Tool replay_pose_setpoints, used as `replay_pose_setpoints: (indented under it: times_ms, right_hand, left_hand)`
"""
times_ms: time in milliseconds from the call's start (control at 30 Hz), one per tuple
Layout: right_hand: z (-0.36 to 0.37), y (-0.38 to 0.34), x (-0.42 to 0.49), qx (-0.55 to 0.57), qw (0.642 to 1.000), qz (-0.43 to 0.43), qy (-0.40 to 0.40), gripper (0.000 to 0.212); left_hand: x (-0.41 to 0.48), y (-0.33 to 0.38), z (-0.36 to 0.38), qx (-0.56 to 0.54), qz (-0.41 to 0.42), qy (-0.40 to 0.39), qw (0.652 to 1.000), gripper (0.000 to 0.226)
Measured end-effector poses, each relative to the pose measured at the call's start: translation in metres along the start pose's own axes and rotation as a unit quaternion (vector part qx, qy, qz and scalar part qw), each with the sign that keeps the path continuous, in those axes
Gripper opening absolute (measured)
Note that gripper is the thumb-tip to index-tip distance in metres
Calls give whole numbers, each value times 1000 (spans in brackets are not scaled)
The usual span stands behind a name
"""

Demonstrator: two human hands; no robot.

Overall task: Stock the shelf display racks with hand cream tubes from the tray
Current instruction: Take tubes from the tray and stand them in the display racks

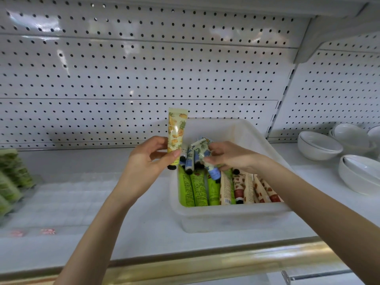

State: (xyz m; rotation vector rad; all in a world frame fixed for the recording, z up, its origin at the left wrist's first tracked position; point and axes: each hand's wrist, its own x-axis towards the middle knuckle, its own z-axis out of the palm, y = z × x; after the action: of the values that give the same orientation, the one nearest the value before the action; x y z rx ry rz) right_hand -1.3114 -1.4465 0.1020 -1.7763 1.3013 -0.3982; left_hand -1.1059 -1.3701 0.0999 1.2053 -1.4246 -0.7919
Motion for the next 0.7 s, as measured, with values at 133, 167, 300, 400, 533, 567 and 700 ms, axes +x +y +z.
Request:
replay_pose_setpoints:
  times_ms: [133, 167, 300, 400, 533, 567, 700]
  right_hand:
    - [-5, -5, -6, 52, 997, -42, 32, 21]
    - [-7, -6, -8, 71, 995, -51, 50, 14]
    - [-19, -8, -10, 179, 972, -82, 127, 31]
    - [-20, -14, -15, 242, 957, -109, 113, 29]
    - [-15, -23, -22, 285, 944, -160, 52, 6]
    - [-14, -25, -24, 283, 943, -171, 44, 7]
    - [-8, -40, -30, 238, 950, -200, 30, 25]
  left_hand:
    - [-6, 6, 3, -48, -9, 6, 999, 27]
    - [-7, 8, 4, -58, -10, 8, 998, 32]
    - [-12, 17, 5, -97, -20, 20, 995, 36]
    - [-18, 23, 4, -121, -31, 35, 992, 29]
    - [-36, 27, -2, -137, -28, 55, 989, 30]
    - [-42, 27, -5, -140, -27, 65, 988, 29]
    - [-63, 21, -29, -119, -33, 105, 987, 30]
